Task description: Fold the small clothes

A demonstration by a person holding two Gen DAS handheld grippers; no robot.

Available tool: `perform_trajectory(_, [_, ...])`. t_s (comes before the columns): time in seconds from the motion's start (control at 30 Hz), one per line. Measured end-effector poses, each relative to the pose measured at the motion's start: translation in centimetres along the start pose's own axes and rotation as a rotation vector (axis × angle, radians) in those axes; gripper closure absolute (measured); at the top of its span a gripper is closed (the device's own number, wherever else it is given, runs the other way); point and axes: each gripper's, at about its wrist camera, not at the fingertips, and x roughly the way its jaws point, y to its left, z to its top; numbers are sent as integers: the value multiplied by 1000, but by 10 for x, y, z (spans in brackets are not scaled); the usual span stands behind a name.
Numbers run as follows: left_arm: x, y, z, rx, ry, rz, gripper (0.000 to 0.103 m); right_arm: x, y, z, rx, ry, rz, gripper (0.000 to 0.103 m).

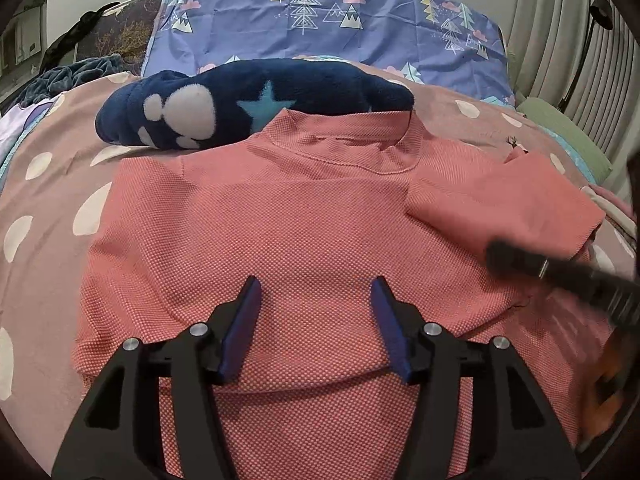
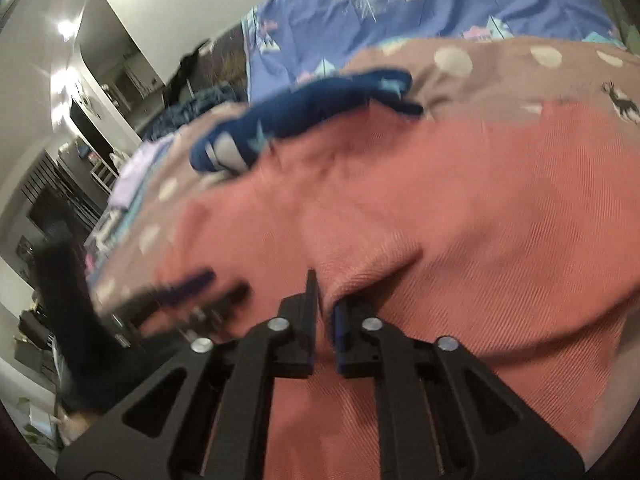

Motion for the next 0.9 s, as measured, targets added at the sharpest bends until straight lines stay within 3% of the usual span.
perform_trajectory(0.1, [0,-1,0,6,1,1,43,-7,-12,-17,56,-8,64,91])
perform_trajectory(0.23, [0,1,0,0,0,-7,43,-23,-22,-21,87,-29,114,80])
perform_trajectory(0.33, [0,0,0,6,1,0,42,-26,-23,-10,115,-50,124,67])
perform_trajectory(0.47, [0,0,0,10,-1,3,42,-19,-19,22,206,-53,124,67])
perform_trajectory(0.5, [-1,1,0,4,-4,-4,42,-17,-13,28,205,-44,157,67])
perform_trajectory(0.57, [-3,8,0,-24,-13,-38,42,-12,11,36,167,29,357,67])
perform_trajectory(0.63, [-5,16,0,-66,-19,-86,42,-19,22,35,137,22,412,67])
perform_trajectory(0.8, [-8,31,-1,-160,-39,-210,42,-49,-4,15,69,-54,109,67])
perform_trajectory(0.9, [-9,35,-3,-236,-40,-338,42,-67,-26,-12,30,-75,55,67])
